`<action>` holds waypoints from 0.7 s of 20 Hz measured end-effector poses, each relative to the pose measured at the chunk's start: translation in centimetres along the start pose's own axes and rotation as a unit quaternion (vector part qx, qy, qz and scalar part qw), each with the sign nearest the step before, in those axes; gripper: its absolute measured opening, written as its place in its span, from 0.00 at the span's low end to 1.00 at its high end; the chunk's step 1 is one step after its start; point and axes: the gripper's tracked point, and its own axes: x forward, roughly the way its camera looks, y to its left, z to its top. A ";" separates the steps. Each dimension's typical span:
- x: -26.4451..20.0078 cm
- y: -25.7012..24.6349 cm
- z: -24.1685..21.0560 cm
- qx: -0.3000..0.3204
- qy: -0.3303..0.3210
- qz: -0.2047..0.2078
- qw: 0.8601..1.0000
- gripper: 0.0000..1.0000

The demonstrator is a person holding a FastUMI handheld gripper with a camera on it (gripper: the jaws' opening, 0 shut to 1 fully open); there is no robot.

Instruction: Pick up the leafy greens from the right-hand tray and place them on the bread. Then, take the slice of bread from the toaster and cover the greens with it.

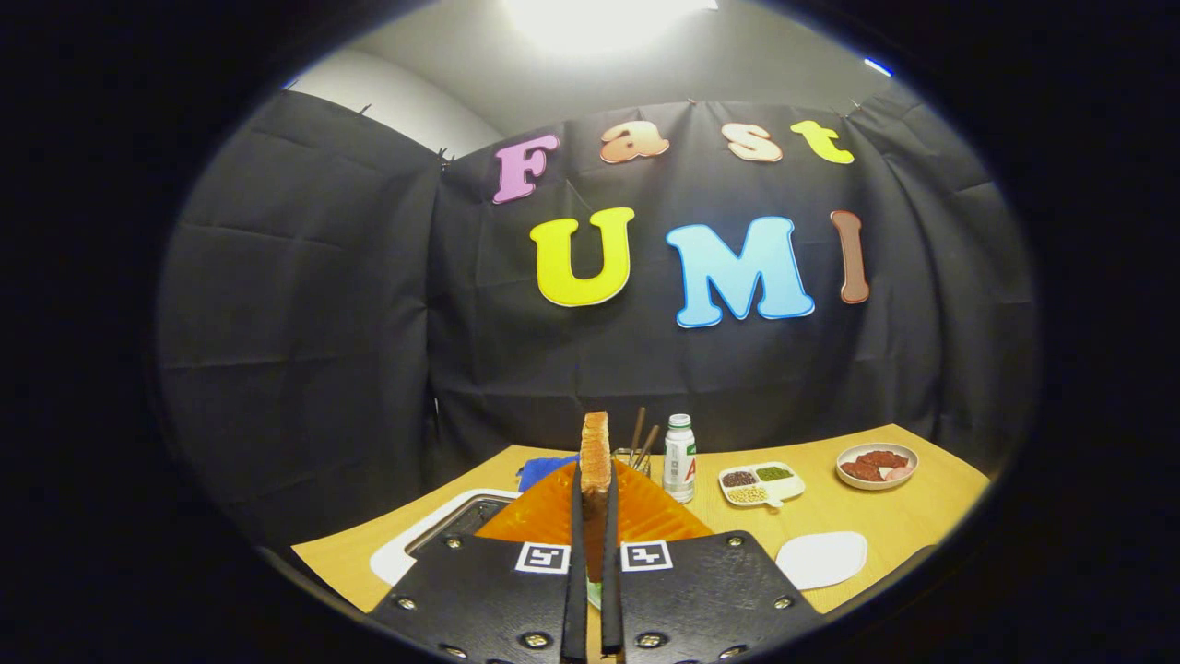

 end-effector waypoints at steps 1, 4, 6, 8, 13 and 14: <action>0.1 -0.7 -0.6 0.000 0.005 -0.005 1.000 0.06; 0.6 -1.4 -2.2 -0.003 0.018 -0.005 1.000 0.06; 0.8 -1.5 -3.6 -0.010 0.029 0.000 1.000 0.06; 1.1 -1.5 -5.0 -0.013 0.040 0.004 0.999 0.06; 2.4 -3.0 -7.3 0.001 0.050 -0.013 0.999 0.06; 2.8 -3.4 -8.1 0.002 0.059 -0.018 0.998 0.06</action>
